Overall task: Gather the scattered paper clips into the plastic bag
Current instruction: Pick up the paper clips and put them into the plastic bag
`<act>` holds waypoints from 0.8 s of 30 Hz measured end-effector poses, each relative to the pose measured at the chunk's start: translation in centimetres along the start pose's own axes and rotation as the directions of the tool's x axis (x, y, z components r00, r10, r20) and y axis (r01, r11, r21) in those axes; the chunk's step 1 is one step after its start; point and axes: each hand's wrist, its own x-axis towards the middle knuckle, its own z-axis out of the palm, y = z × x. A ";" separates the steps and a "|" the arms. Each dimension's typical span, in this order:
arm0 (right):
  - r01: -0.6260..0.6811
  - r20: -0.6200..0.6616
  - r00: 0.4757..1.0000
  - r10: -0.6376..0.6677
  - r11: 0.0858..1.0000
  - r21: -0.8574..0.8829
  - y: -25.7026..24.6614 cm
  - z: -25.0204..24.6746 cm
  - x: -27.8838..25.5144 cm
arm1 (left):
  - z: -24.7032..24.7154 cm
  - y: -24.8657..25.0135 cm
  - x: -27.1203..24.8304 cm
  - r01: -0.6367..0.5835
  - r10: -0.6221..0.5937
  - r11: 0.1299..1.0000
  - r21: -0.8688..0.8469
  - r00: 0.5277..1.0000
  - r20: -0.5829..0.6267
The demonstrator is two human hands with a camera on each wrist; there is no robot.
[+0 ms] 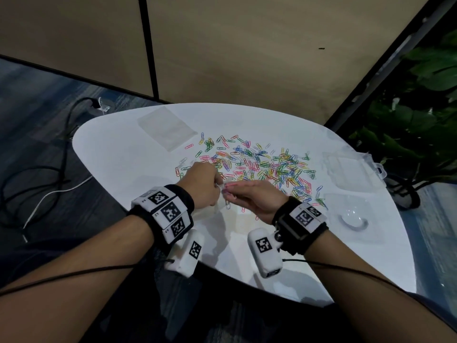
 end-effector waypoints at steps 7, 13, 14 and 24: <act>0.031 -0.143 0.987 -0.072 0.962 -0.272 1.8 1.7 0.6 | 0.7 0.2 -0.3 -0.094 0.095 0.995 -0.019 0.994 0.055; 0.046 -0.144 0.969 -0.201 0.720 -0.693 2.1 1.8 1.2 | 0.8 0.0 -0.3 -0.095 0.097 0.995 -0.038 0.995 0.036; 0.050 -0.120 0.970 -0.210 0.659 -0.750 1.9 1.9 1.2 | 0.7 0.0 -0.3 -0.085 0.086 0.996 -0.037 0.996 0.024; 0.205 0.006 0.931 -0.364 0.511 -0.835 -1.1 -0.2 -1.4 | -0.9 -0.1 -0.1 0.036 -0.036 0.999 0.010 0.999 -0.016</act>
